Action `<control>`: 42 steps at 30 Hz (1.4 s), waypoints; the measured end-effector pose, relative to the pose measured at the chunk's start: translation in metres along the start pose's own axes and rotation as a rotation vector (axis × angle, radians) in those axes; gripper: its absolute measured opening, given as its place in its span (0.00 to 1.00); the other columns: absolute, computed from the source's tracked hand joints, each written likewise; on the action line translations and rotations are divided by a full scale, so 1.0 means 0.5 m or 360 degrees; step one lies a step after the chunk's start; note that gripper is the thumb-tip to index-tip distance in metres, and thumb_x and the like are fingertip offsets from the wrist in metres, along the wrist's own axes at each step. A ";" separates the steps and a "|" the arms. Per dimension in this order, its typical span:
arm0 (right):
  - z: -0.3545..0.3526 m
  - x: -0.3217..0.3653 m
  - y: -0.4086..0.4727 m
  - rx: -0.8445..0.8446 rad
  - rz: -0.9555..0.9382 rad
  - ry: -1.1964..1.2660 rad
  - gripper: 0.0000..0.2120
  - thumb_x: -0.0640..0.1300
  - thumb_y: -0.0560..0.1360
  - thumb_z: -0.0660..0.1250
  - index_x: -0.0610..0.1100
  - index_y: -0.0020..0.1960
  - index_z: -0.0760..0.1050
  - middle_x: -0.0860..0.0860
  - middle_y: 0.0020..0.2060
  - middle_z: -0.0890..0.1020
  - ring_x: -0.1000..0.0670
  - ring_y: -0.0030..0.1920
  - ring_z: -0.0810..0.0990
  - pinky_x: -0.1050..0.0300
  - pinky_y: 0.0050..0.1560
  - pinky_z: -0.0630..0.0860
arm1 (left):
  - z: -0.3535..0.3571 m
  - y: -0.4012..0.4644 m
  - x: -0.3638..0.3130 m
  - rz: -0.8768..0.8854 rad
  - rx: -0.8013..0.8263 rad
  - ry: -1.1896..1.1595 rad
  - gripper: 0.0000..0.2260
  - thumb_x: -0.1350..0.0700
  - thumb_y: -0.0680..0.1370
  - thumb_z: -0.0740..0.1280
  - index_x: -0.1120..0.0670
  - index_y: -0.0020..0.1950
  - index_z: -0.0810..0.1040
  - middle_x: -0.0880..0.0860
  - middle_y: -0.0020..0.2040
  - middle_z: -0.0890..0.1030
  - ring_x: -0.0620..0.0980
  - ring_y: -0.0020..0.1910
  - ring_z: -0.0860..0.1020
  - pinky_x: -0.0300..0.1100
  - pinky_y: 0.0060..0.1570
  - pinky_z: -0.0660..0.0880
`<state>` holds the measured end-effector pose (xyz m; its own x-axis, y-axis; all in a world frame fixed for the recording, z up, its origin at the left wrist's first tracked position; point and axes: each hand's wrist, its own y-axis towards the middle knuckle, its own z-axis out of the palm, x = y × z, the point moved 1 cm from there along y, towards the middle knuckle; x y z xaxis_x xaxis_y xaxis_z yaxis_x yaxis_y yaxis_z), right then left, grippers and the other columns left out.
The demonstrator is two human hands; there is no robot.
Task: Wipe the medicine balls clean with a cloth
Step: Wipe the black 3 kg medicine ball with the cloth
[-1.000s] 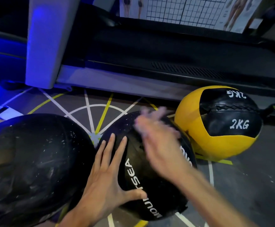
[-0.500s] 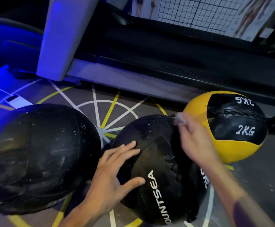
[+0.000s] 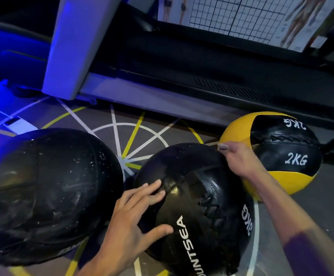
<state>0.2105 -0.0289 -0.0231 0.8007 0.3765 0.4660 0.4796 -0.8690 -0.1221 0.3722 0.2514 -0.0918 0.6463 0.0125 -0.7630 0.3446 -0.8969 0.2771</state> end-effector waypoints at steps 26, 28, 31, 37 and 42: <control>0.083 0.168 -0.015 0.0252 -0.0568 -0.0159 0.18 0.38 0.80 0.59 0.50 0.63 0.81 0.45 0.68 0.79 0.42 0.69 0.76 0.45 0.75 0.66 | 0.004 -0.008 -0.003 0.0076 -0.0008 -0.0053 0.19 0.34 0.75 0.72 0.38 0.63 0.80 0.37 0.75 0.71 0.48 0.75 0.67 0.43 0.69 0.67; 0.153 0.244 -0.084 0.0605 -0.0887 -0.0386 0.18 0.42 0.77 0.55 0.52 0.60 0.79 0.41 0.67 0.76 0.37 0.65 0.78 0.41 0.69 0.71 | 0.016 -0.009 -0.007 0.0140 -0.0039 0.0035 0.19 0.32 0.76 0.69 0.38 0.64 0.78 0.35 0.72 0.72 0.43 0.73 0.67 0.43 0.68 0.68; 0.146 0.250 -0.115 0.0708 -0.1070 -0.0413 0.18 0.41 0.77 0.56 0.52 0.61 0.78 0.48 0.65 0.79 0.42 0.66 0.77 0.44 0.66 0.75 | 0.021 -0.010 -0.010 0.0177 -0.0051 0.0091 0.19 0.32 0.77 0.67 0.37 0.64 0.78 0.35 0.71 0.73 0.39 0.71 0.67 0.45 0.66 0.68; -0.007 0.068 -0.014 0.0164 -0.0506 -0.0019 0.13 0.37 0.81 0.63 0.51 0.56 0.81 0.52 0.60 0.84 0.47 0.67 0.78 0.44 0.68 0.72 | 0.005 0.011 -0.010 -0.0189 0.0147 -0.0333 0.33 0.34 0.72 0.74 0.35 0.75 0.69 0.32 0.77 0.65 0.39 0.79 0.60 0.54 0.76 0.64; 0.067 0.130 -0.187 -0.0118 -0.0959 -0.0286 0.20 0.38 0.79 0.56 0.42 0.68 0.77 0.46 0.67 0.78 0.44 0.69 0.74 0.47 0.69 0.71 | 0.004 0.029 0.006 -0.0267 0.0275 -0.0382 0.53 0.36 0.68 0.79 0.40 0.83 0.49 0.30 0.78 0.60 0.37 0.79 0.57 0.39 0.75 0.57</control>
<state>0.2299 0.0879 -0.0108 0.4489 0.8490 0.2786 0.8440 -0.5053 0.1798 0.3777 0.2376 -0.0914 0.4046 0.0804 -0.9109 0.2988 -0.9531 0.0486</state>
